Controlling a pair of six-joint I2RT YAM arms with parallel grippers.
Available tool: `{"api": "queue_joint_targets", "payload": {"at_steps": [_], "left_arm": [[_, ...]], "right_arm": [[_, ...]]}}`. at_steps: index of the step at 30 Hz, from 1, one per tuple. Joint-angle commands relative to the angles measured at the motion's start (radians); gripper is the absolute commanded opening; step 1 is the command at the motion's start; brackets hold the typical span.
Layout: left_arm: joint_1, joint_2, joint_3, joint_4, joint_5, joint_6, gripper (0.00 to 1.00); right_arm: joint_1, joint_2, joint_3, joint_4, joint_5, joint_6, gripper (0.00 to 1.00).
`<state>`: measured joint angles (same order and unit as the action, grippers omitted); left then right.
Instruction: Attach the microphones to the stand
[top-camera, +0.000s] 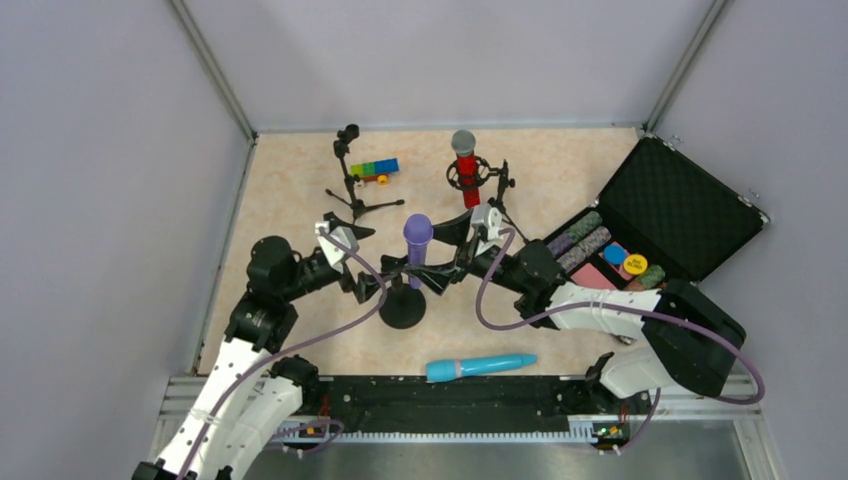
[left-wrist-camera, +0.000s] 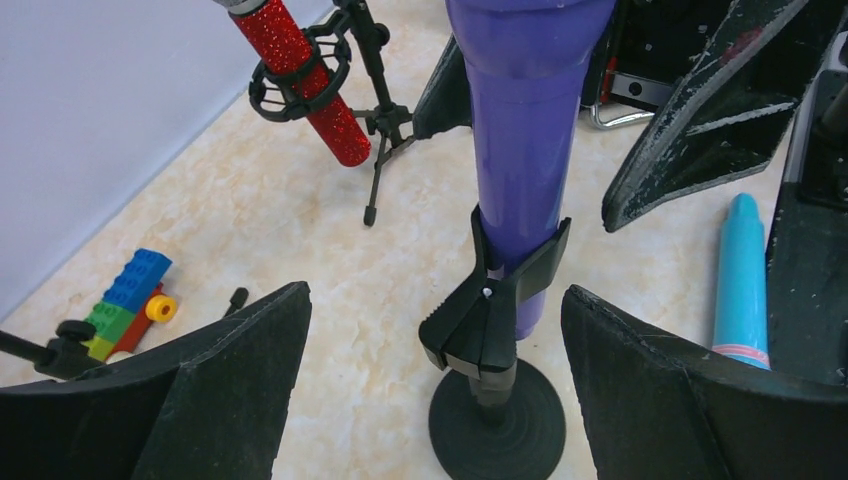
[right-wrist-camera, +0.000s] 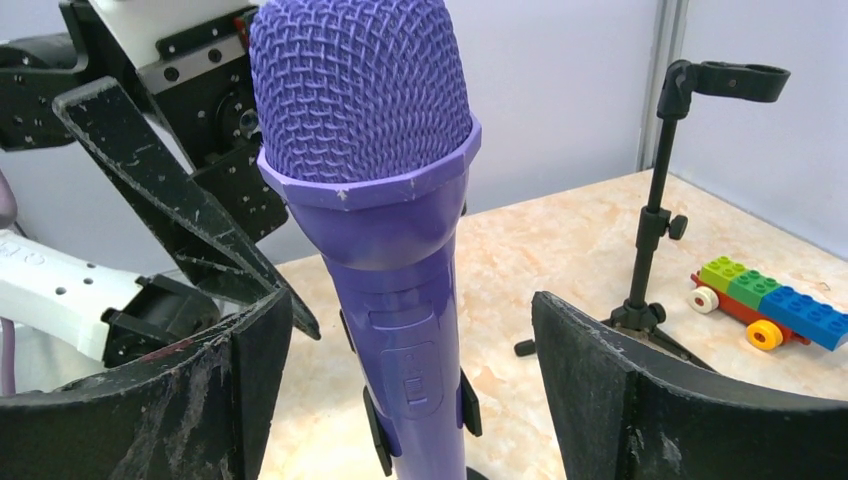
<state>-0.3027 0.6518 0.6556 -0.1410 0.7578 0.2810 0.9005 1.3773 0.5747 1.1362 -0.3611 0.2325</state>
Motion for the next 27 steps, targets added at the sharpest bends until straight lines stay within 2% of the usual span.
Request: {"api": "queue_joint_targets", "payload": {"at_steps": [1, 8, 13, 20, 27], "left_arm": [[-0.004, -0.078, -0.052, 0.078, -0.075, -0.142, 0.99], [-0.004, -0.21, -0.165, 0.037, -0.121, -0.225, 0.99], [-0.004, -0.291, -0.257, 0.086, -0.136, -0.315, 0.99], [-0.004, -0.245, -0.286, 0.129, -0.156, -0.392, 0.99], [-0.008, -0.171, -0.347, 0.314, -0.171, -0.473, 0.97]], "right_arm": [[0.009, -0.035, -0.005, 0.058, 0.006, 0.012, 0.86], [0.01, -0.032, -0.014, 0.063, 0.011, 0.023, 0.86], [0.01, -0.028, -0.018, 0.064, 0.021, 0.033, 0.86], [0.009, -0.016, -0.021, 0.082, 0.025, 0.048, 0.86], [0.009, -0.006, -0.026, 0.106, 0.023, 0.066, 0.86]]}}
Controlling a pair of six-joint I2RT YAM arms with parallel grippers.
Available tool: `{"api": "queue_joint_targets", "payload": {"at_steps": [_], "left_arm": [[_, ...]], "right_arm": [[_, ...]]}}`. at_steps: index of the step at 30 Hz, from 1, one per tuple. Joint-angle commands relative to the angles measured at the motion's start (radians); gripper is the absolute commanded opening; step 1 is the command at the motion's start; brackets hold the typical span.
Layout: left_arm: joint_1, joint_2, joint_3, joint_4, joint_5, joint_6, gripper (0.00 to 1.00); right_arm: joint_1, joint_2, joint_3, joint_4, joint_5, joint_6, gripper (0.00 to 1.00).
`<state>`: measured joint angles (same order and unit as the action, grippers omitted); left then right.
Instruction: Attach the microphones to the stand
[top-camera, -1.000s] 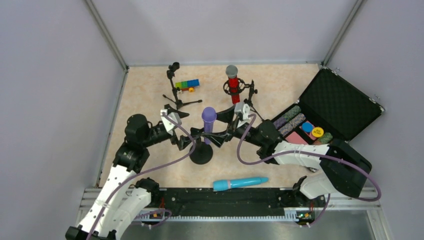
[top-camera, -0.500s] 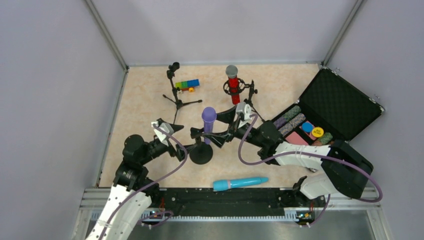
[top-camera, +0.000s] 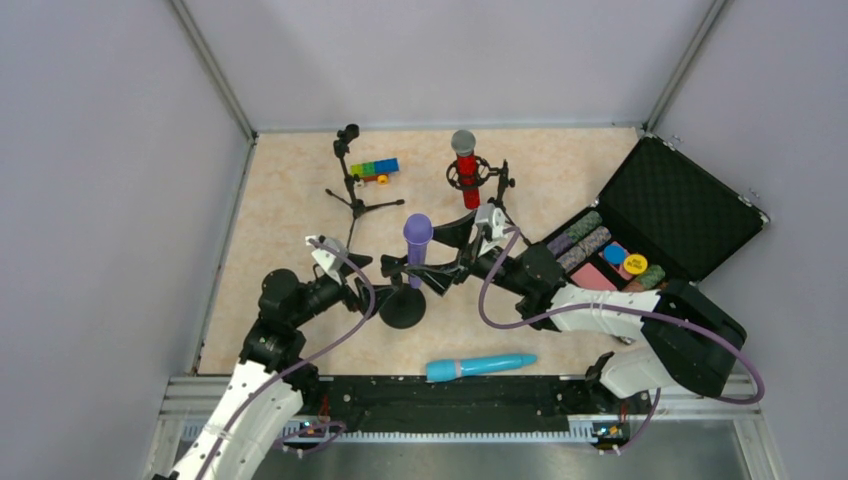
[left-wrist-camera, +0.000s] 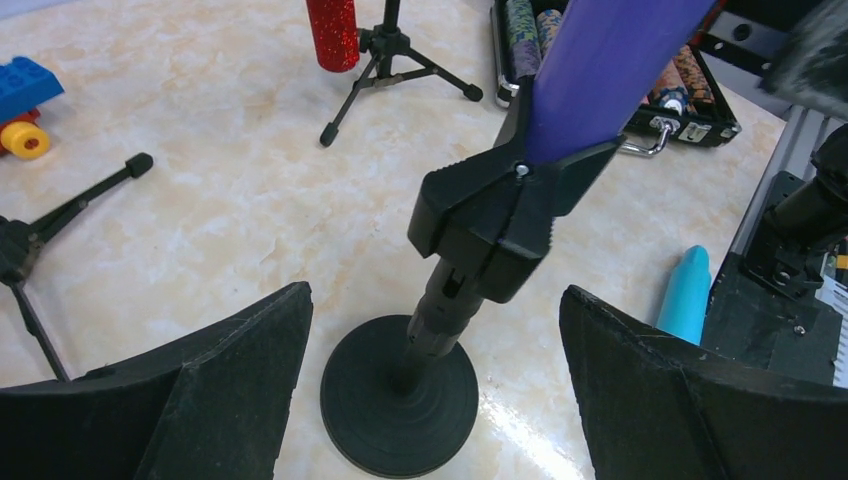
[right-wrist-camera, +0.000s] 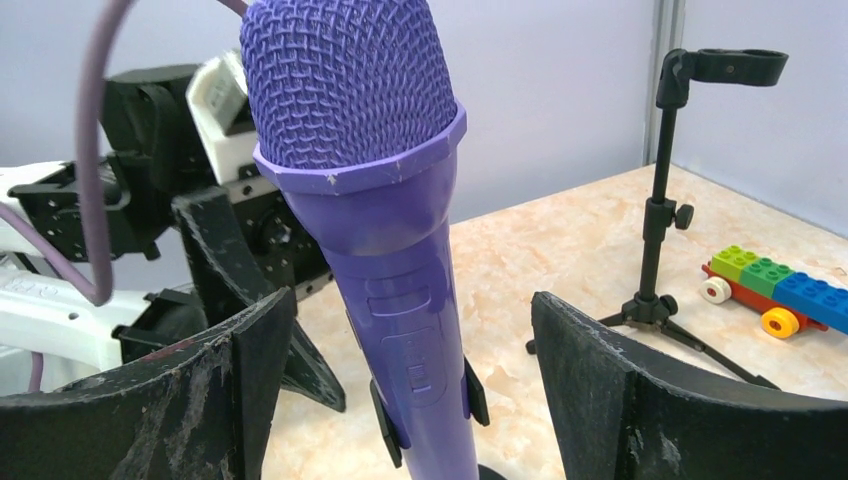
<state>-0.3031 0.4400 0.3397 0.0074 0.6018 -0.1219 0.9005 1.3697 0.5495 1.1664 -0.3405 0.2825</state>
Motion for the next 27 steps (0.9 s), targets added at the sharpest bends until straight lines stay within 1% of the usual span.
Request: {"api": "queue_joint_targets", "payload": {"at_steps": [1, 6, 8, 13, 16, 20, 24, 27], "left_arm": [[-0.01, 0.055, -0.032, 0.177, -0.009, -0.07, 0.96], [-0.027, 0.1, -0.039, 0.196, -0.011, -0.005, 0.94], [-0.035, 0.117, -0.05, 0.221, -0.011, 0.025, 0.89], [-0.056, 0.182, -0.05, 0.245, 0.006, 0.098, 0.85], [-0.067, 0.212, -0.046, 0.255, 0.017, 0.165, 0.8], [-0.073, 0.234, -0.064, 0.319, 0.03, 0.19, 0.76], [-0.072, 0.247, -0.09, 0.418, 0.054, 0.181, 0.72], [-0.072, 0.265, -0.098, 0.459, 0.076, 0.173, 0.68]], "right_arm": [[0.008, 0.0, -0.002, 0.074, 0.004, 0.015, 0.86], [0.008, -0.006, -0.008, 0.069, 0.012, 0.005, 0.85], [0.008, -0.003, -0.007, 0.074, 0.012, 0.003, 0.85], [0.009, 0.001, -0.006, 0.076, 0.013, 0.004, 0.85], [0.009, 0.002, -0.006, 0.075, 0.014, 0.002, 0.85], [0.009, 0.003, -0.006, 0.073, 0.015, -0.001, 0.85], [0.008, 0.001, -0.008, 0.073, 0.016, -0.004, 0.86], [0.008, -0.002, -0.009, 0.072, 0.017, -0.008, 0.86]]}}
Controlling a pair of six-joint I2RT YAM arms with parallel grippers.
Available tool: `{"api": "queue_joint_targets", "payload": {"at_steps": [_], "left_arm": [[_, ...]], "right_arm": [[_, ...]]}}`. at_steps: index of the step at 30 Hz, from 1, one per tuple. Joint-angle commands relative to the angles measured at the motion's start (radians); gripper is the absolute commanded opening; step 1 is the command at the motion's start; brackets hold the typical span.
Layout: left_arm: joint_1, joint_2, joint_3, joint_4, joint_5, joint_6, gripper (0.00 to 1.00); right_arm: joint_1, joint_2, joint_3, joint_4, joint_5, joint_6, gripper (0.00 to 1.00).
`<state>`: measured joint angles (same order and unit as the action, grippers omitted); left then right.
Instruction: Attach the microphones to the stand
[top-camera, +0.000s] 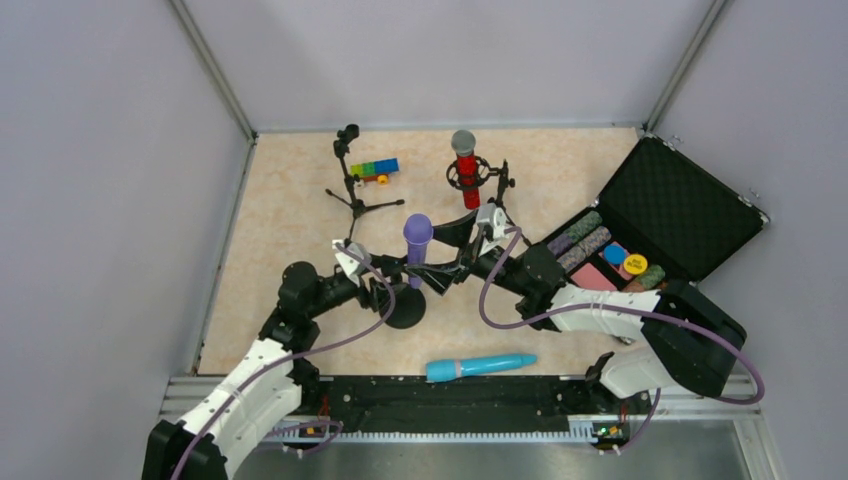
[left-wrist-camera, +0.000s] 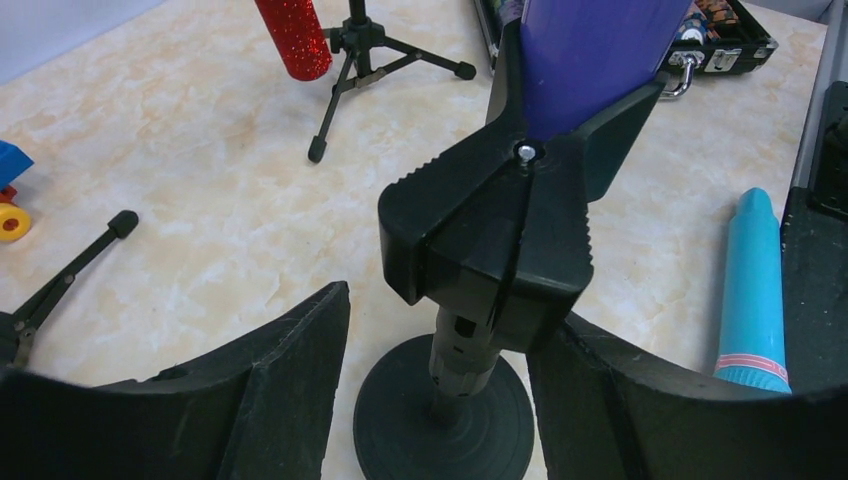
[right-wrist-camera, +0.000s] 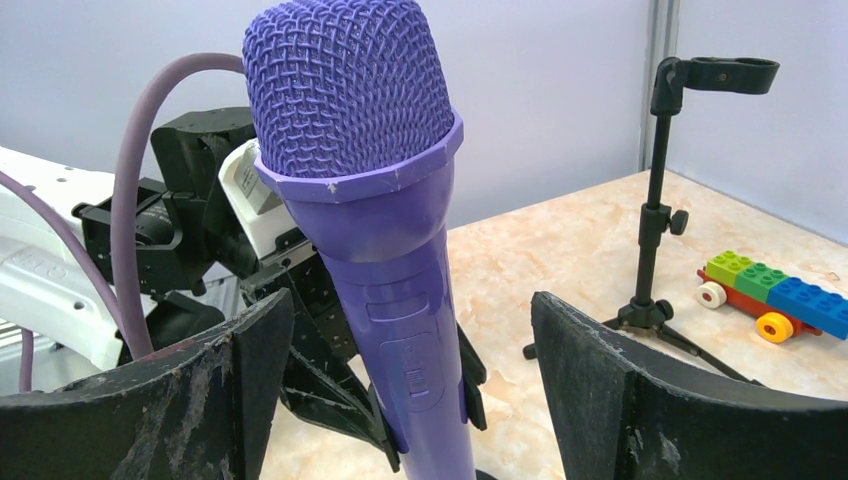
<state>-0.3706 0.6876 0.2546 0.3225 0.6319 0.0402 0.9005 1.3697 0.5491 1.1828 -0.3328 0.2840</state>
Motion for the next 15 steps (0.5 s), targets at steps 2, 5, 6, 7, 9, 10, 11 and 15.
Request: {"api": "queue_joint_targets", "payload": {"at_steps": [2, 5, 6, 7, 9, 10, 11, 15], "left_arm": [[-0.005, 0.036, -0.009, 0.156, 0.071, 0.011, 0.59], [-0.004, 0.063, -0.006, 0.172, 0.108, 0.01, 0.51], [-0.004, 0.069, -0.007, 0.18, 0.121, 0.01, 0.49], [-0.005, 0.072, -0.009, 0.187, 0.131, 0.01, 0.48], [-0.006, 0.07, -0.015, 0.203, 0.135, 0.005, 0.46], [-0.005, 0.066, -0.019, 0.208, 0.134, 0.005, 0.45], [-0.005, 0.06, -0.022, 0.21, 0.133, 0.005, 0.43], [-0.006, 0.03, -0.017, 0.174, 0.123, 0.012, 0.27]], "right_arm": [[0.007, -0.003, -0.01, 0.054, 0.011, -0.011, 0.86], [0.008, -0.004, -0.012, 0.055, 0.011, -0.013, 0.86], [0.008, -0.008, -0.012, 0.054, 0.011, -0.013, 0.86], [0.007, -0.007, -0.014, 0.054, 0.012, -0.013, 0.86], [0.008, -0.009, -0.015, 0.054, 0.012, -0.014, 0.86], [0.007, -0.01, -0.015, 0.054, 0.012, -0.015, 0.86], [0.008, -0.012, -0.015, 0.054, 0.012, -0.016, 0.86], [0.008, -0.015, -0.017, 0.051, 0.012, -0.019, 0.86]]}}
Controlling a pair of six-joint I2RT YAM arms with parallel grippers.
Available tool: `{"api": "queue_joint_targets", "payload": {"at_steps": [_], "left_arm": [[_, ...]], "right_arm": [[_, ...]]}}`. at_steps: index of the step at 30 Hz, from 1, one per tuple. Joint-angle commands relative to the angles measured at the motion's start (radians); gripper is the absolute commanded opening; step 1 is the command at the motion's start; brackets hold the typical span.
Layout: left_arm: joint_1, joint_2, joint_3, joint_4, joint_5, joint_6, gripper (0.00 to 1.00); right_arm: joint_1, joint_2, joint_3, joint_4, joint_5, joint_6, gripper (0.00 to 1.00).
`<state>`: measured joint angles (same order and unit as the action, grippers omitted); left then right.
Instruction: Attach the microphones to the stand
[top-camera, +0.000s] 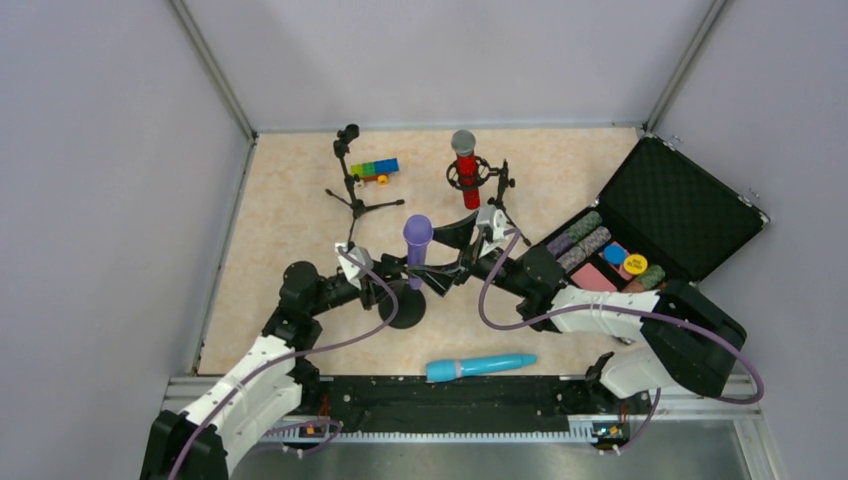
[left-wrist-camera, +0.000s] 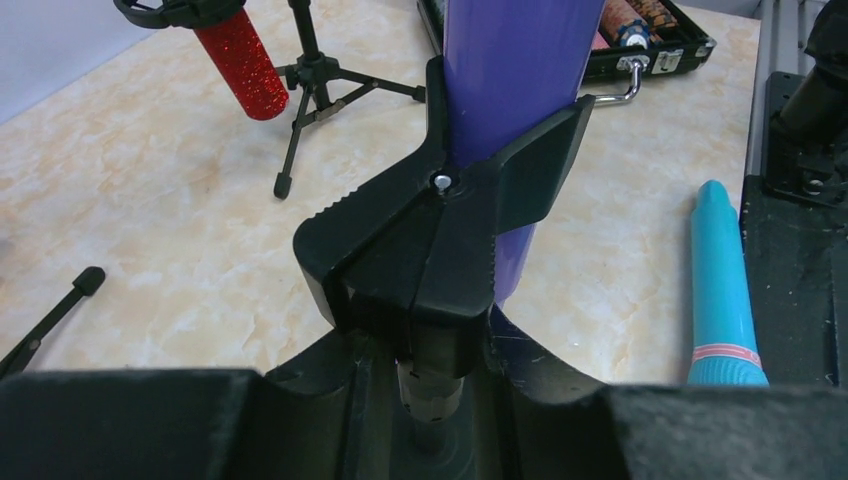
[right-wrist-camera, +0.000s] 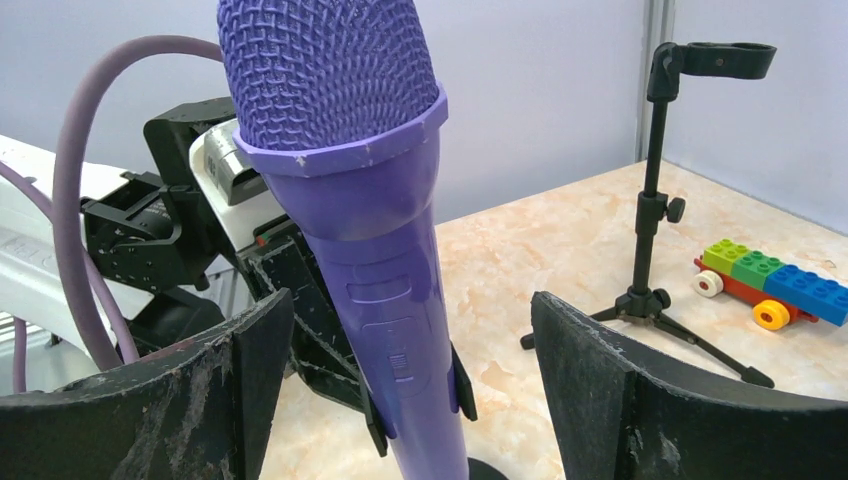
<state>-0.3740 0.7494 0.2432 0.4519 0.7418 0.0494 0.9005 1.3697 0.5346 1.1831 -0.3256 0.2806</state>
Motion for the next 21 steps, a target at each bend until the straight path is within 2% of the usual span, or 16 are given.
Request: {"api": "queue_joint_targets", "payload": {"at_steps": [1, 4, 11, 21], "left_arm": [[-0.001, -0.038, -0.005, 0.039, 0.014, 0.003, 0.21], [0.0, -0.047, -0.003, 0.028, 0.011, 0.002, 0.0], [-0.002, -0.051, 0.01, 0.031, 0.01, -0.013, 0.0], [-0.002, -0.112, 0.095, 0.01, -0.056, -0.046, 0.0]], "right_arm": [[0.008, -0.016, -0.004, 0.05, 0.006, -0.018, 0.85], [0.007, -0.019, -0.005, 0.047, 0.007, -0.019, 0.86], [0.003, -0.042, -0.016, 0.012, 0.019, -0.055, 0.86], [-0.006, -0.158, -0.073, -0.131, 0.043, -0.144, 0.86]]}}
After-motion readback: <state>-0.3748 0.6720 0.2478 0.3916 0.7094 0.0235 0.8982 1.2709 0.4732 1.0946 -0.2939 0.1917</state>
